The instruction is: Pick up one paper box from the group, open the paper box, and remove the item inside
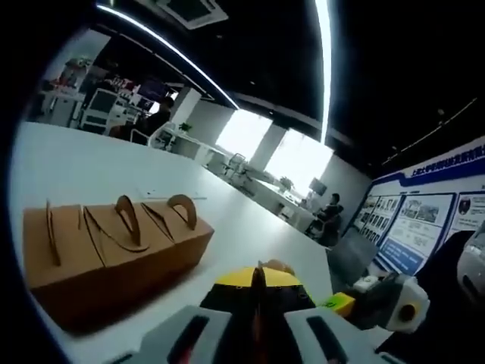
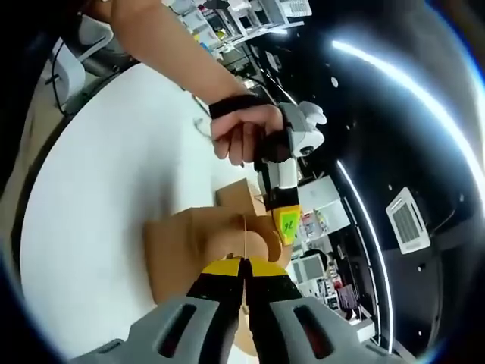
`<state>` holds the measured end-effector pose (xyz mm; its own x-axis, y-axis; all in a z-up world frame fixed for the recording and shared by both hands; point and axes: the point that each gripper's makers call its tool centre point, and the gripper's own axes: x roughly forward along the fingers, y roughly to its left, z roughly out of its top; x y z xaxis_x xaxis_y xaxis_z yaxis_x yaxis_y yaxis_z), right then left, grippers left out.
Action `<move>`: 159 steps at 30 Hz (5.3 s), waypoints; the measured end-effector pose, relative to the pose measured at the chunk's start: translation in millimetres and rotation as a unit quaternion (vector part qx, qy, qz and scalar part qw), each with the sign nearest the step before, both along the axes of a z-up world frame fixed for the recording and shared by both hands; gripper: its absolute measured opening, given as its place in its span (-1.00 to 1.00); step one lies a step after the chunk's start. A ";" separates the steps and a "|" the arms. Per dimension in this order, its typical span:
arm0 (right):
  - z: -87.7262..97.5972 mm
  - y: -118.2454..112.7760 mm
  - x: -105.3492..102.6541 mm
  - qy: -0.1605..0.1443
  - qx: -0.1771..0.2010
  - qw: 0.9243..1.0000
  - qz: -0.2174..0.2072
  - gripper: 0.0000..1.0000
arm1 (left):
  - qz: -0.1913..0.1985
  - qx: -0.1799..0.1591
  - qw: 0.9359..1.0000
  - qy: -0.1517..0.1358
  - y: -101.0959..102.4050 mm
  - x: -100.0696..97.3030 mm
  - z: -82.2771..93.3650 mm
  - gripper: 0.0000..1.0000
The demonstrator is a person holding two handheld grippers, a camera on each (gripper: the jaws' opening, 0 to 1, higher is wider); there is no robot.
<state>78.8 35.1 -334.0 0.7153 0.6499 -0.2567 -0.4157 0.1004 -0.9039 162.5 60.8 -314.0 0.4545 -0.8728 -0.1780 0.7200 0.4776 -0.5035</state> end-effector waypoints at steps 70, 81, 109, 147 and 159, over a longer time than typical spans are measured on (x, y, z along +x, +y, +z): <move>-31.1 -11.4 -50.6 0.108 0.021 0.993 0.049 -0.93 | 0.112 -0.003 0.987 0.116 32.5 71.9 -85.3 -0.90; -51.3 -7.2 -50.6 0.143 0.023 0.989 0.041 -0.93 | 0.097 0.027 0.985 0.139 14.0 51.1 -102.7 -0.89; -68.3 -8.2 -39.2 0.149 0.038 0.988 0.020 -0.91 | 0.099 0.023 0.987 0.125 14.2 50.9 -106.3 -0.86; 43.2 -72.6 -42.0 0.199 0.267 0.942 0.030 -0.71 | 0.202 -0.078 0.962 -0.165 75.1 63.8 32.1 -0.64; 75.7 -59.4 4.7 0.298 0.373 0.876 0.075 -0.64 | 0.086 0.149 0.949 -0.265 21.8 14.4 14.1 -0.64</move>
<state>83.5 -24.3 -258.4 0.4909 0.8710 -0.0184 -0.8501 0.4742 -0.2289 176.9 82.6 -299.9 0.6805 -0.7242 -0.1117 0.7326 0.6756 0.0827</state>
